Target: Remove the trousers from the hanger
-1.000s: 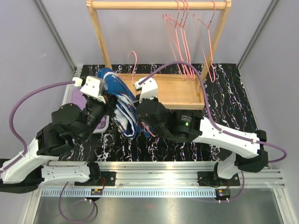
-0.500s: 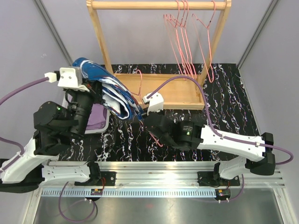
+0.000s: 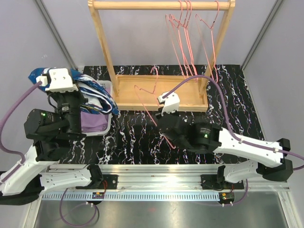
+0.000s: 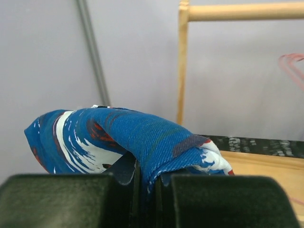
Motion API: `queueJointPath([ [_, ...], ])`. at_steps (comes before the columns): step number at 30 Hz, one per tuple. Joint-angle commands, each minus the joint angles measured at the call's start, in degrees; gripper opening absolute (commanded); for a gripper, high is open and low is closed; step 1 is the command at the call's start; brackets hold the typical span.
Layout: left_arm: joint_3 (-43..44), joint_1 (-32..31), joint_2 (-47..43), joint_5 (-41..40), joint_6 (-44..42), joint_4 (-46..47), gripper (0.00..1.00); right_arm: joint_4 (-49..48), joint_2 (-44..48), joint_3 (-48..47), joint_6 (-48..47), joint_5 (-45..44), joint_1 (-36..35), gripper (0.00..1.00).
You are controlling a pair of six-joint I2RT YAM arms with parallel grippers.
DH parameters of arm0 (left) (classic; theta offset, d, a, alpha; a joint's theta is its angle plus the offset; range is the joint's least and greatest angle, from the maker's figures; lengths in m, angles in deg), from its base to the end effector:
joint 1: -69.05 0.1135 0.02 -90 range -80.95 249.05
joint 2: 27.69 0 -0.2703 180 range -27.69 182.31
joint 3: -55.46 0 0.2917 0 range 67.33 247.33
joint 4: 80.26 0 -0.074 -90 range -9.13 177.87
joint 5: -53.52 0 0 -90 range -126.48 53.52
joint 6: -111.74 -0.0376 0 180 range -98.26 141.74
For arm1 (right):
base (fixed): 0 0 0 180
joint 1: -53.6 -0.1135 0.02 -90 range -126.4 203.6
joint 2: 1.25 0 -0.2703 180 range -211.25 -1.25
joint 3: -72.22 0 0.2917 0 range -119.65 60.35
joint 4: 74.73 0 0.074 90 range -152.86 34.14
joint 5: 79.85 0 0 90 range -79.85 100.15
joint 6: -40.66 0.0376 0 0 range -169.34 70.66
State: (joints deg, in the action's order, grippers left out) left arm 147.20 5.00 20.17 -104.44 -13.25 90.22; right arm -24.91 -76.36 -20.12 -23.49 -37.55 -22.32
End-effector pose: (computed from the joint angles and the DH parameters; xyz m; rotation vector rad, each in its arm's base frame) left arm 0.0846 -0.0941 0.5658 -0.0574 1.3577 0.1483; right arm 0.1031 0.2967 0.4076 -0.3867 1.9131 0.2769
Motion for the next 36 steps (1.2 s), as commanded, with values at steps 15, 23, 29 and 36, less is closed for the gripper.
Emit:
queueJointPath([
  [15,-15.5,40.7,-4.1,18.7,12.5,-23.6,0.0,0.4,4.9,-10.0,-8.0,-2.4,0.4,0.0],
  [23,-28.3,41.7,-6.3,19.0,7.9,-19.8,0.0,-3.9,7.3,-9.1,-11.8,0.0,0.4,0.0],
  [29,-31.2,42.0,2.1,21.0,5.9,-14.0,0.0,-5.9,9.0,-7.2,-12.2,0.8,0.4,0.0],
  [36,-25.2,44.7,20.7,13.1,1.4,-11.2,0.0,-7.5,13.9,-3.1,-12.1,2.6,0.5,0.0],
])
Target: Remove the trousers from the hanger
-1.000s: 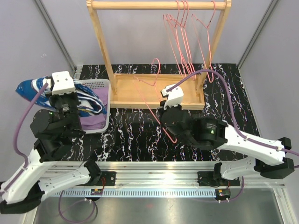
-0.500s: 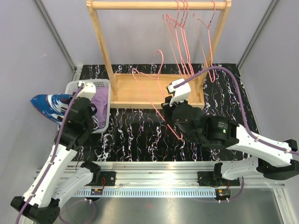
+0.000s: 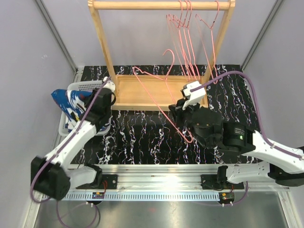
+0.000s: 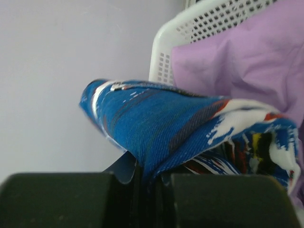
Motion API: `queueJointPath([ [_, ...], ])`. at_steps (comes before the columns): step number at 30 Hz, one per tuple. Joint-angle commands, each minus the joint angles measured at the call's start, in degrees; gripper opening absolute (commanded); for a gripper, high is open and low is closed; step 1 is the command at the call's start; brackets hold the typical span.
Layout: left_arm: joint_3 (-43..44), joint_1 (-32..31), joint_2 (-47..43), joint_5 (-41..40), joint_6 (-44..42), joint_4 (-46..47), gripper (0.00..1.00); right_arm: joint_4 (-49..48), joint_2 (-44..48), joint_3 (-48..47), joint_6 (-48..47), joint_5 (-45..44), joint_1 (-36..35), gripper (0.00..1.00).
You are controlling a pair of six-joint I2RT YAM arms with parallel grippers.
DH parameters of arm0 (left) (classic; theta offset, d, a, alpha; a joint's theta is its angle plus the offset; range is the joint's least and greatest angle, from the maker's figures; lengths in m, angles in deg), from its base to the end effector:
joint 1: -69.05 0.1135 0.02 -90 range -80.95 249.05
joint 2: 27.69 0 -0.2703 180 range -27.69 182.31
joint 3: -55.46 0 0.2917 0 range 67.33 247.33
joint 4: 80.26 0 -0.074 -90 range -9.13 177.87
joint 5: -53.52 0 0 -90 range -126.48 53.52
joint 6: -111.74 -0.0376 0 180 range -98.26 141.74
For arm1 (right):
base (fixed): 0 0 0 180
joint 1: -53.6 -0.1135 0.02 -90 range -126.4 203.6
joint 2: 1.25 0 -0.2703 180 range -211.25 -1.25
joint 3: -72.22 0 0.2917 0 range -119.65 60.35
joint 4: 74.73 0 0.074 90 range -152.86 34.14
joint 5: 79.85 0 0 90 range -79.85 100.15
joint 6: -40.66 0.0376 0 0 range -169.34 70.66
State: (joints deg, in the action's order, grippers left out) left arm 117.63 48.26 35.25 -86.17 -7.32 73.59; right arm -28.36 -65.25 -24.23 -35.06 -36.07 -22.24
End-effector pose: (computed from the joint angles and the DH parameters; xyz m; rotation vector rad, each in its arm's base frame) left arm 0.2686 -0.0713 0.3058 0.3134 1.9653 0.9688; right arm 0.0862 0.2307 0.4889 -0.3747 1.7162 0.4205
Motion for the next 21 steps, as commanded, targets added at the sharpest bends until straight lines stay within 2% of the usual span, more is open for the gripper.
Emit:
queueJointPath([
  [1,4.8,1.6,7.4,-7.7,-5.8,6.2,0.0,-4.4,4.1,1.5,-0.6,1.4,0.3,0.0],
  [4,5.1,3.1,11.8,-7.2,-8.5,4.6,0.0,-6.6,7.1,3.9,-1.9,1.5,0.3,0.0],
  [7,1.1,4.0,12.3,-4.6,-11.1,7.3,0.0,-8.7,10.6,5.9,-3.8,1.0,0.3,0.0],
  [12,4.0,5.2,18.0,0.3,-5.7,2.4,0.0,-9.8,15.0,7.8,-6.7,-0.8,0.3,0.0],
  [15,11.8,5.2,24.0,3.9,-0.5,-4.1,0.0,-8.7,16.5,6.5,-7.4,0.3,0.4,0.0],
  [21,14.7,5.2,28.1,9.1,1.2,-7.2,0.0,-4.0,13.8,2.4,-9.7,-0.1,0.3,0.0],
])
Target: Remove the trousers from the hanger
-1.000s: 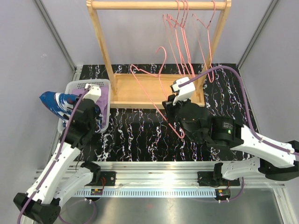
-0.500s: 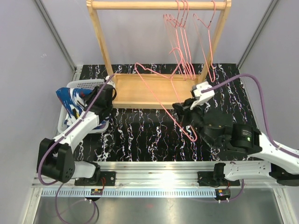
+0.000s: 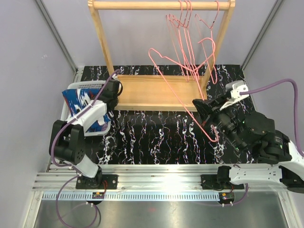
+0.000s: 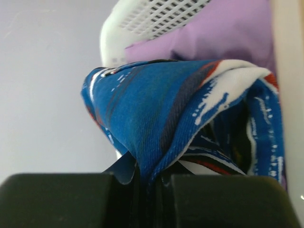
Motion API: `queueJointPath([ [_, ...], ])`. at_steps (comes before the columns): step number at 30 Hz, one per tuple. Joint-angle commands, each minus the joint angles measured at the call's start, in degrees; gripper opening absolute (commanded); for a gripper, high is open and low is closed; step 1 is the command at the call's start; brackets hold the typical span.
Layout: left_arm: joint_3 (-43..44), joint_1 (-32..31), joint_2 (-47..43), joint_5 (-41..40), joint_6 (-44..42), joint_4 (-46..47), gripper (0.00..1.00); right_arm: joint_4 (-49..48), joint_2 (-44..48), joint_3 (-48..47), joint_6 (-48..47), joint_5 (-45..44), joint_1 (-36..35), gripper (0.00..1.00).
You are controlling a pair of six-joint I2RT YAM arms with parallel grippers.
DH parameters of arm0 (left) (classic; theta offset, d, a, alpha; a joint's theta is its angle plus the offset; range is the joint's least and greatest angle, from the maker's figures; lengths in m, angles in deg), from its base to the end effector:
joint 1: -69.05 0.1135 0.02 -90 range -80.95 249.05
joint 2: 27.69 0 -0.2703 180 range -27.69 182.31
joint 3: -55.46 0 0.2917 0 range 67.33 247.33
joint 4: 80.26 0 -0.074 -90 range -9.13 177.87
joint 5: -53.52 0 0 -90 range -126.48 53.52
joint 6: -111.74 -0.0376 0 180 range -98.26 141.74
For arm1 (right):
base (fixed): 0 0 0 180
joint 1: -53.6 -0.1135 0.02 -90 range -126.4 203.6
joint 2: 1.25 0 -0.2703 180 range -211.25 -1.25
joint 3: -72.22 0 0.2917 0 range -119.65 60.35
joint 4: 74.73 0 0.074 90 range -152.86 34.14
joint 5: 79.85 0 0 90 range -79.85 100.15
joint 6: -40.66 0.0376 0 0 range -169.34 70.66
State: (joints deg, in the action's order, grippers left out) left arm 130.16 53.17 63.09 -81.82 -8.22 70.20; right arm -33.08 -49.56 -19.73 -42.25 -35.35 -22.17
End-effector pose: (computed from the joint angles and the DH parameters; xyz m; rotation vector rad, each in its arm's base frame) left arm 0.3672 -0.0767 0.2312 0.5268 2.2370 1.0524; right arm 0.0633 0.1404 0.5201 -0.2963 1.5428 0.5342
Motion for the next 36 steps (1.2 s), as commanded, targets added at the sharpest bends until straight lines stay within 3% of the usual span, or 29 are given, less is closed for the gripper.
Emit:
queueJointPath([
  [1,2.3,0.2,0.8,5.2,1.7,-3.5,0.0,0.9,-1.9,-2.1,-2.6,-0.8,0.4,0.0],
  [4,3.9,0.3,4.0,8.3,0.5,-6.1,0.0,1.8,-1.8,-1.8,-1.8,-0.2,0.3,0.0],
  [8,13.2,0.2,9.5,9.5,6.6,-14.6,0.0,3.1,-2.8,-1.7,-1.5,0.2,0.3,0.0],
  [11,16.4,0.2,10.1,7.6,12.4,-17.8,0.1,3.8,-3.5,-1.6,-1.4,0.3,0.3,0.0],
  [12,16.4,0.2,8.2,7.4,13.0,-17.7,0.25,3.9,-3.6,-1.7,-1.4,0.3,0.4,0.0],
  [15,12.7,0.1,3.0,6.9,15.2,-13.9,0.45,4.2,-4.5,-2.2,-1.0,0.5,0.3,0.0],
  [16,11.5,0.2,-1.3,7.5,15.4,-12.8,0.61,4.6,-4.8,-2.4,-0.9,0.6,0.3,0.0],
  [18,8.6,0.2,-6.7,10.9,15.3,-8.8,0.7,5.3,-5.5,-2.9,-0.4,0.2,0.3,0.0],
  [21,5.2,0.7,-16.5,16.4,16.3,-5.2,0.99,6.5,-6.3,-3.5,-0.2,-0.5,0.3,0.0],
  [25,4.8,2.8,-26.2,21.6,22.3,-4.0,0.99,7.0,-7.4,-5.1,-0.5,-2.7,0.3,0.0],
  [26,4.8,3.3,-28.3,22.0,27.9,-4.5,0.99,7.0,-8.4,-5.4,-0.8,-3.3,0.3,0.0],
  [32,2.1,4.9,-27.2,25.1,48.8,-12.6,0.97,10.1,-15.3,-9.7,-2.0,-8.6,0.4,0.0],
  [36,-1.5,6.6,-23.4,29.5,55.9,-12.8,0.94,11.2,-17.8,-11.7,-1.5,-8.2,0.9,0.0],
])
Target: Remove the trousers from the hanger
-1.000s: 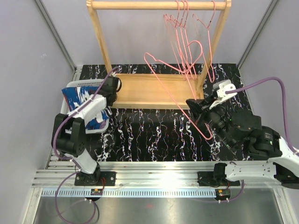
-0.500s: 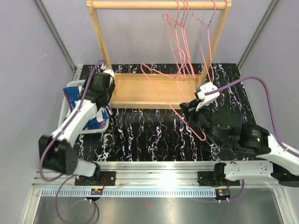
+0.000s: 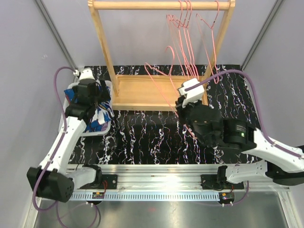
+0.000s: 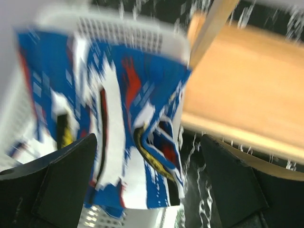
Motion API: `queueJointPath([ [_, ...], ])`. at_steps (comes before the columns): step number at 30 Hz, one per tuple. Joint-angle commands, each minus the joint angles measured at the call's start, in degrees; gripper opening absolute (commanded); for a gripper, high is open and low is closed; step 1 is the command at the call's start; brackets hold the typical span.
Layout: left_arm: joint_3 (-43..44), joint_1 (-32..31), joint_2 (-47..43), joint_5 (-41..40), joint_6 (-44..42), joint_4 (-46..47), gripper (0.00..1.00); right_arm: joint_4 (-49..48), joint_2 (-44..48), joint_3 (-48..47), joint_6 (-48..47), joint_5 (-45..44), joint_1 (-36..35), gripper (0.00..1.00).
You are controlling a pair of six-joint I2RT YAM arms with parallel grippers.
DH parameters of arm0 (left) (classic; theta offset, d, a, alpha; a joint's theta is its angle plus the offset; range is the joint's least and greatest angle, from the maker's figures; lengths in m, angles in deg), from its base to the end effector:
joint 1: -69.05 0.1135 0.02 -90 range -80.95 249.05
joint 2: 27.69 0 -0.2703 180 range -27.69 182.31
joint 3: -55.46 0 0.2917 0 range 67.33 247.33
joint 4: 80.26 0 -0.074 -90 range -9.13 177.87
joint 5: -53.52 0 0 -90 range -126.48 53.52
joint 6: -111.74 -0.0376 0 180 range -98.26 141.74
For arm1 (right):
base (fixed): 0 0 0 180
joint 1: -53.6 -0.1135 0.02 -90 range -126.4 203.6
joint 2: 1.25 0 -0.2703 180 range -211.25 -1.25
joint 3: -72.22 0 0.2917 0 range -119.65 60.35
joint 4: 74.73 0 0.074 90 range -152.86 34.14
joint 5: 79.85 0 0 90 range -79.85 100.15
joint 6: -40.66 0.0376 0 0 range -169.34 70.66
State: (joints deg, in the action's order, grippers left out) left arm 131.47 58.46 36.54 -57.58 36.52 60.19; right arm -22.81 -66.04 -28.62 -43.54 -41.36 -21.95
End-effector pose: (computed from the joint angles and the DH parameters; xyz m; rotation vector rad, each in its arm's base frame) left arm 0.2822 -0.0390 0.3656 -0.2992 1.9996 0.0988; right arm 0.0870 0.2196 0.5031 -0.4476 1.6880 0.2074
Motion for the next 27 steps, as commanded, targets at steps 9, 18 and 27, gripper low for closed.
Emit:
queueJointPath([
  [9,-5.9,14.4,11.7,19.6,11.0,4.6,0.99,-1.9,-2.6,-2.4,-1.1,-0.9,1.0,0.0],
  [18,-7.9,18.6,10.7,30.5,10.8,11.3,0.99,-3.2,-5.9,-2.6,-1.7,2.0,2.7,0.0],
  [27,2.8,13.2,25.6,14.0,2.9,-2.9,0.91,-3.7,-7.0,-3.0,-0.4,4.5,2.8,0.0],
])
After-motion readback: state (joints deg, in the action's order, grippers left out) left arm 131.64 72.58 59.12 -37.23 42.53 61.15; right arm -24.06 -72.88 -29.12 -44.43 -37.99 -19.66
